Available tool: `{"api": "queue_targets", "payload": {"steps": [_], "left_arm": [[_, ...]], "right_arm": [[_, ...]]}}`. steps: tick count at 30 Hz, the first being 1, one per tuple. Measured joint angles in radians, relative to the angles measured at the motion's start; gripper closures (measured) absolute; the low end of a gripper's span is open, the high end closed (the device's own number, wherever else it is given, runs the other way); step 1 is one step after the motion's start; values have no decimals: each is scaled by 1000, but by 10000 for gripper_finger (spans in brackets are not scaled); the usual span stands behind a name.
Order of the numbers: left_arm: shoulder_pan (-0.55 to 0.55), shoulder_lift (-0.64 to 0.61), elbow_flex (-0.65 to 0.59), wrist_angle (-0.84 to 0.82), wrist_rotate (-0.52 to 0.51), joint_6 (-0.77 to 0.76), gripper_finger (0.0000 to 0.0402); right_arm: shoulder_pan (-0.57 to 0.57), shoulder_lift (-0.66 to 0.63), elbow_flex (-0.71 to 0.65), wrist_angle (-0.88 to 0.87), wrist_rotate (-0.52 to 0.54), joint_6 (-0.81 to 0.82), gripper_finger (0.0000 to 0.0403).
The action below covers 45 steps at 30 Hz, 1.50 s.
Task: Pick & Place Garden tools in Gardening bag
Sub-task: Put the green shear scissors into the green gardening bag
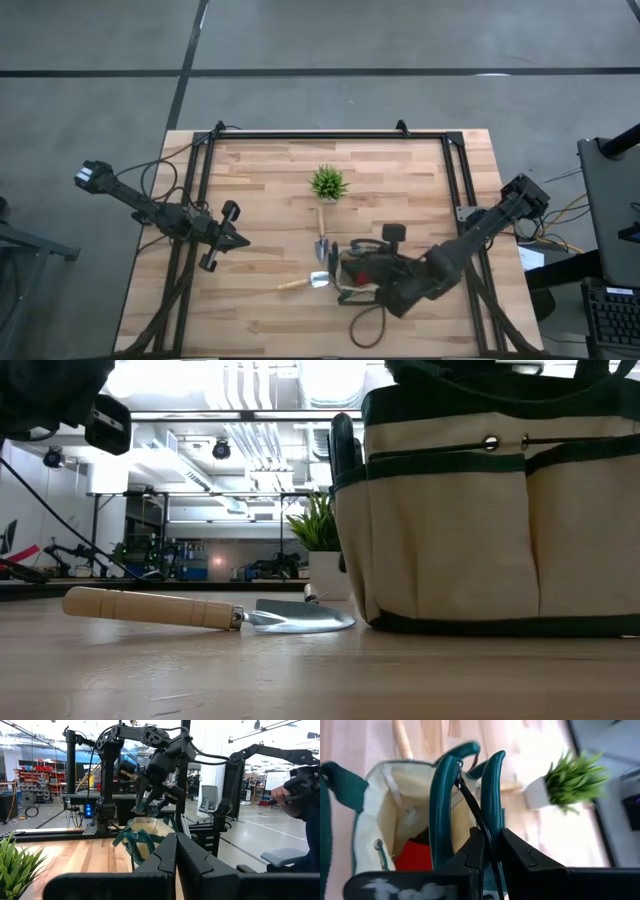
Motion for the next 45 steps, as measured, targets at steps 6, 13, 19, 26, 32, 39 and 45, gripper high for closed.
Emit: {"api": "queue_targets", "payload": {"steps": [6,13,19,26,32,39,45], "left_arm": [[0,0,0,0,0,0,390],[0,0,0,0,0,0,390],[0,0,0,0,0,0,390],[0,0,0,0,0,0,390],[0,0,0,0,0,0,390],[0,0,0,0,0,0,390],[0,0,0,0,0,0,390]], "right_arm": [[125,-73,-62,-3,160,103,374],[312,-146,-239,23,358,393,374],[429,-167,-399,171,535,578,374],[435,-171,-531,379,676,533,374],[431,-172,-574,409,756,550,374],[429,-172,-637,571,841,496,376],[429,-172,-719,720,860,487,377]]}}
